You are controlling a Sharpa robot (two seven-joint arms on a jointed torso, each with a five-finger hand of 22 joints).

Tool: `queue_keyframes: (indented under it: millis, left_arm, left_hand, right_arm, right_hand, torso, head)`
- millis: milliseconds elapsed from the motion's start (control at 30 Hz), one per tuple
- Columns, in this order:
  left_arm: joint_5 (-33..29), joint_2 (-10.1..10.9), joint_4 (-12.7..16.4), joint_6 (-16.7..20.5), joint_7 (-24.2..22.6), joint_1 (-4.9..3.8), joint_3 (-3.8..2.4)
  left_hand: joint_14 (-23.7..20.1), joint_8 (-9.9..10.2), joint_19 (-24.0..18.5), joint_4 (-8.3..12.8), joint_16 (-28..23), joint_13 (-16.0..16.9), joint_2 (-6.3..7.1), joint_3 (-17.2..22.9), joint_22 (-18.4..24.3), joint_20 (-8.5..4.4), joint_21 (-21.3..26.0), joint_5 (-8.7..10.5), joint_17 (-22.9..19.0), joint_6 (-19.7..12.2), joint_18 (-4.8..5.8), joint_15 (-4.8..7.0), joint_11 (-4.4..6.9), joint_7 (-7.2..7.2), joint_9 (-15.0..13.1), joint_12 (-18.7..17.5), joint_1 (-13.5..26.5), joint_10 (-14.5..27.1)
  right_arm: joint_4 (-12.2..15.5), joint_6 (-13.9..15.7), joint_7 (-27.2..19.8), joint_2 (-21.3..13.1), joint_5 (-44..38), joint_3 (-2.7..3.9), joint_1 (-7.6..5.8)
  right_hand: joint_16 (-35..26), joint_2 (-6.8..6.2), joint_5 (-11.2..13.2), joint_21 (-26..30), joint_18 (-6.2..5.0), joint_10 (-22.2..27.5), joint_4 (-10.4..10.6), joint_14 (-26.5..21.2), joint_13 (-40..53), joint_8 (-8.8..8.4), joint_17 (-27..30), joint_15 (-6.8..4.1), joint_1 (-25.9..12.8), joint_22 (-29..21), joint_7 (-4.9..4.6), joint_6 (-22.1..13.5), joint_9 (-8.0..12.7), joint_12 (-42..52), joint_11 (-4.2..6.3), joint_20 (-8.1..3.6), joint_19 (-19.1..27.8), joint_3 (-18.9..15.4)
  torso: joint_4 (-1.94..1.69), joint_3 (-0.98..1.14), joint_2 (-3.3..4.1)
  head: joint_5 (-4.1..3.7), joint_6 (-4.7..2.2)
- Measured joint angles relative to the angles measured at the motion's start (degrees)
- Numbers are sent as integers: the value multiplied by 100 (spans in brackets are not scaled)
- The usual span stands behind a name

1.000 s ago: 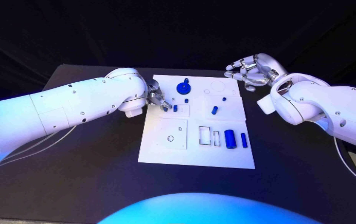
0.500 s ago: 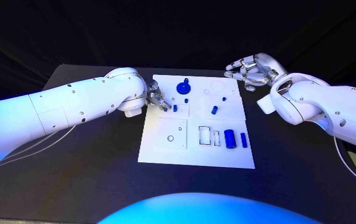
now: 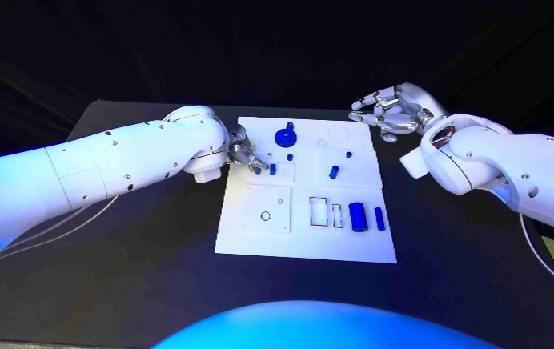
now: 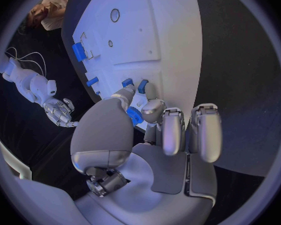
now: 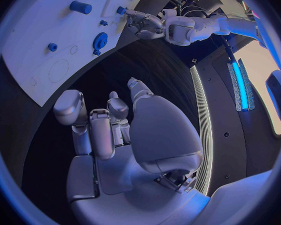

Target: Assemble the parts on the task board

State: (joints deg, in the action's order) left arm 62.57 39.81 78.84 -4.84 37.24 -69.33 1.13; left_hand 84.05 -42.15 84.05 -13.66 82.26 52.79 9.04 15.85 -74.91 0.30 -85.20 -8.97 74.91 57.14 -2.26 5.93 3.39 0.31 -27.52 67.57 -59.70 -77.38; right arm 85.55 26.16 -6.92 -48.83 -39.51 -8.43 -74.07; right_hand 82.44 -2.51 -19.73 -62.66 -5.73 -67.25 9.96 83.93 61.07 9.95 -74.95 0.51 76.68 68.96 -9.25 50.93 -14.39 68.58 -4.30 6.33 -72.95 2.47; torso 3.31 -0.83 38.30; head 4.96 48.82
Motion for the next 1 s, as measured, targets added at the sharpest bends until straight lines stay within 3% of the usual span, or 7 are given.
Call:
queue_keyframes:
  millis: [200,367,467,533,600,700,1000]
  left_arm:
    - [-64,78,59,87,-48,3,-56]
    - [-336,228,164,451,-410,-59,-138]
    - [-607,284,229,814,-866,-123,-159]
    - [-756,288,268,1031,-1187,-142,-159]
    - [-862,267,307,1252,-1568,-156,-132]
    - [-861,186,325,1483,-2017,-155,-71]
    - [7,-253,44,1783,-2869,-109,100]
  left_hand:
    - [0,8,0,-18,0,-388,-80,-205,0,0,103,0,0,-101,0,0,-36,51,-8,-233,-80,187]
    - [-10,260,-203,-73,-89,-1590,-274,-322,193,34,704,-29,0,-615,-91,-120,-217,258,62,-1112,-432,1041]
    - [-3,474,-761,-24,-773,-1986,-293,-371,1228,150,1576,-30,0,-949,-381,-271,-392,459,186,-1532,-727,1599]
    - [-219,684,-1463,80,-1904,-2194,-283,-326,2480,259,2685,-30,-98,-1219,-626,-412,-556,622,322,-1876,-1100,2040]
    - [-719,909,-1977,239,-3107,-2457,-260,-168,3379,375,3592,-30,-671,-1383,-757,-523,-684,746,491,-2284,-1538,2411]
    - [-1024,1324,-1987,387,-3980,-2996,-105,109,3814,485,4096,-30,-1327,-1400,-757,-615,-748,822,852,-2957,-2006,2552]
    - [-844,2015,-1526,501,-3936,-3731,129,382,3805,433,4110,-30,-1732,-826,-757,-563,-747,729,1454,-3736,-2315,2302]
  right_arm:
    - [-10,0,0,5,0,0,0]
    - [-45,0,-4,14,3,0,0]
    - [-69,1,-7,17,5,0,0]
    - [-86,2,-10,22,6,0,1]
    - [-114,2,-14,30,9,-1,1]
    - [-149,3,-19,43,13,-1,2]
    - [-167,3,-41,75,24,-1,17]
  right_hand:
    - [0,0,0,0,0,0,0,0,0,0,1,0,0,0,0,0,0,0,0,0,0,0]
    - [0,0,0,0,0,0,0,0,0,0,1,0,0,0,0,0,0,0,0,0,0,0]
    - [-22,0,0,33,0,0,0,0,0,0,1,0,0,0,0,0,13,0,0,0,0,0]
    - [-22,0,0,48,0,0,0,0,-6,0,1,0,0,-12,0,0,14,0,0,0,0,0]
    - [-62,0,0,104,0,57,0,0,-82,0,1,0,0,-46,0,0,15,-51,-9,6,20,0]
    - [-112,0,0,196,1,146,0,0,-194,0,2,0,0,-105,0,-1,25,-149,1,0,84,0]
    - [-134,0,0,226,1,185,0,0,-239,0,2,0,0,-129,1,-1,30,-173,0,0,83,0]
  torso:
    - [3,-2,0]
    - [7,-1,-1]
    - [6,3,-4]
    - [3,5,-4]
    - [2,4,-4]
    - [-1,-2,-3]
    - [10,-4,3]
  head:
    - [3,-18]
    - [-10,-44]
    - [-16,-68]
    - [-24,-94]
    - [-34,-116]
    - [-47,-140]
    - [-91,-191]
